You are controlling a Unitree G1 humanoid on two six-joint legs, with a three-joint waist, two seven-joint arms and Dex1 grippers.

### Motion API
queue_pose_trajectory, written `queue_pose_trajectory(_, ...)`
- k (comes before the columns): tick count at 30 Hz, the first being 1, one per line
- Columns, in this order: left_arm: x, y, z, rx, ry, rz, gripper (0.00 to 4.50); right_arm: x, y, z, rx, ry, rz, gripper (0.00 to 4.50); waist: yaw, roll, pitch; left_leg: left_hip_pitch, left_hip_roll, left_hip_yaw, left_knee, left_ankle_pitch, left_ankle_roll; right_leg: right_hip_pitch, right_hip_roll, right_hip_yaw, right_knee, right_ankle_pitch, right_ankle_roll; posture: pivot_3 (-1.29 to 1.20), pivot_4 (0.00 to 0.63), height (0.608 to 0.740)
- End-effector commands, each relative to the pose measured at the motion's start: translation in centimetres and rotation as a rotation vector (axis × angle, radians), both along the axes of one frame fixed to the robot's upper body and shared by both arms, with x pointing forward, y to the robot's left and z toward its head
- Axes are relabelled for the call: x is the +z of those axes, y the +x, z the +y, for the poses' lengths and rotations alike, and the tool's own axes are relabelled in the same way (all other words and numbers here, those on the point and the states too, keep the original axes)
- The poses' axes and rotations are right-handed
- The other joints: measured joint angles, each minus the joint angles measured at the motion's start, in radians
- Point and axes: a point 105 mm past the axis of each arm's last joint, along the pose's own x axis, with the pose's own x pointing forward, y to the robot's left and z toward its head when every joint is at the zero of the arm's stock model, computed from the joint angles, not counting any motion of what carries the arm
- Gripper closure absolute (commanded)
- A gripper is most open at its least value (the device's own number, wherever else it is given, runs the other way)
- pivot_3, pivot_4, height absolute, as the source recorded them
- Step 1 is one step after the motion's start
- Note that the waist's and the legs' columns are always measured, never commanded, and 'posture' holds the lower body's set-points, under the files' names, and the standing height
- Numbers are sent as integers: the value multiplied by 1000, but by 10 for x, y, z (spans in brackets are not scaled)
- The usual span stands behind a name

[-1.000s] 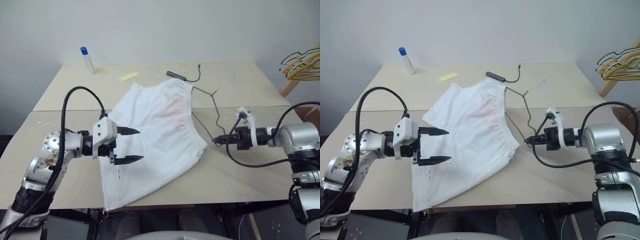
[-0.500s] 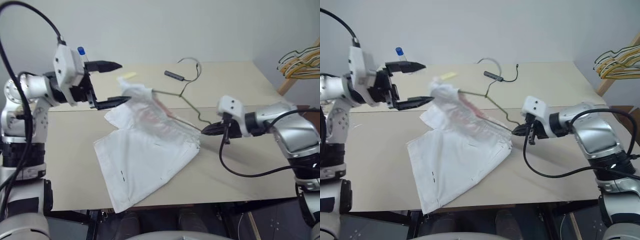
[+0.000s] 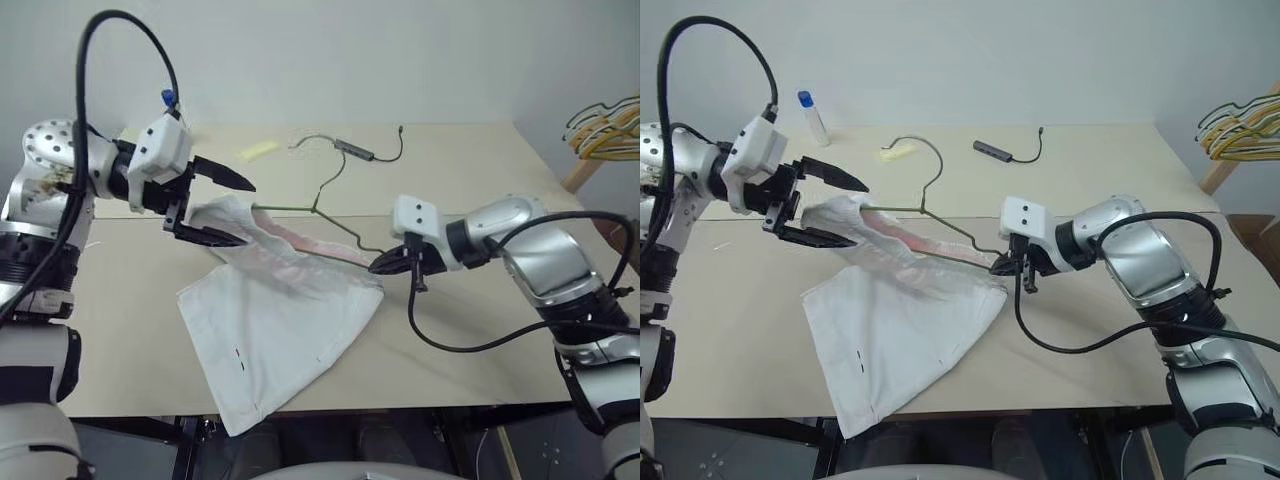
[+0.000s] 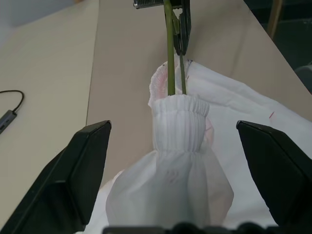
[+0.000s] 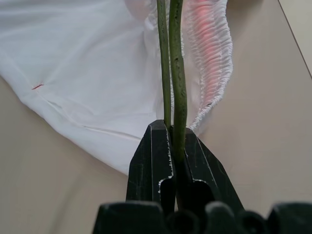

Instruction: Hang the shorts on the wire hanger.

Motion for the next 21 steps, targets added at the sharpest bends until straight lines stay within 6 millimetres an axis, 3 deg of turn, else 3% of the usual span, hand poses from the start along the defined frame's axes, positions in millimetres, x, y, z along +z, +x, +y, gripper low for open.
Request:
queue_pose_trajectory(1,8,-2,-4,-37,-5,-14,475,15,0,2,23,-6,-59,4500,-1,0,0,0,0,0,0,0,0,0,0,0,0,0,0,-59,0,740)
queue_pose_trajectory(8,-8,2,-5,-46,47,9,2412,16,-3,4,30,-5,-64,4500,-4,0,0,-1,0,0,0,0,0,-1,0,0,0,0,0,-65,0,740)
queue_pose_trajectory(15,-8,3,-5,-50,49,4,4441,15,-3,4,26,-18,-85,4500,-6,0,0,-2,0,0,1,0,0,-2,1,0,1,0,0,-80,0,740)
queue_pose_trajectory(21,-10,4,-2,-49,65,-33,4500,14,5,8,56,11,-256,4500,-13,0,0,-3,0,0,2,0,0,-2,1,0,1,0,0,-78,0,740)
